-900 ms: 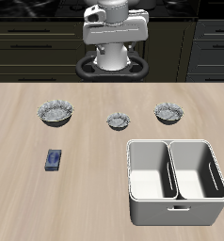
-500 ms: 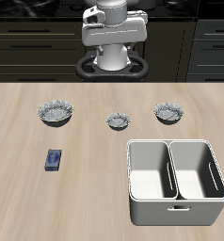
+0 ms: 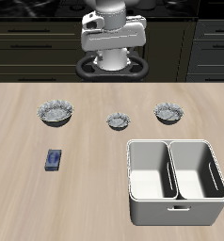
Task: Stack the smallest bowl on the largest bowl
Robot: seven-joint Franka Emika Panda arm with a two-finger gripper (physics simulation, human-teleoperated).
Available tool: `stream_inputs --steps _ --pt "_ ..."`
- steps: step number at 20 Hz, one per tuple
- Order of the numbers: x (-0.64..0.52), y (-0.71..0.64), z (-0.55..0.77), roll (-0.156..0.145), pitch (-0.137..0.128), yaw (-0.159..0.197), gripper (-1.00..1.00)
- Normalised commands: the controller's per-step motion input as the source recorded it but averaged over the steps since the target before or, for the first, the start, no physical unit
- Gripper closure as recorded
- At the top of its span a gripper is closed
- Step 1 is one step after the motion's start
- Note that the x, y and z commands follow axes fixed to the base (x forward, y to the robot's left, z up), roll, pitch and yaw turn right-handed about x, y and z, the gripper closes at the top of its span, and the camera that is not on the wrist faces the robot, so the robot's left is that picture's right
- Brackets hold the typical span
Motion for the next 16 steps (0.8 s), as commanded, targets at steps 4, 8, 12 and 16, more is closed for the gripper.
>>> stream_inputs --steps 4,8,12,16 --pt "0.16 -0.13 -0.33 -0.037 0.005 0.014 -1.00" --pt "0.11 -0.02 -0.21 0.000 0.012 -0.004 -1.00" --pt "0.09 0.02 -0.21 -0.006 -0.010 0.019 -1.00" --pt "0.05 0.07 -0.28 -0.003 -0.012 0.007 -1.00"
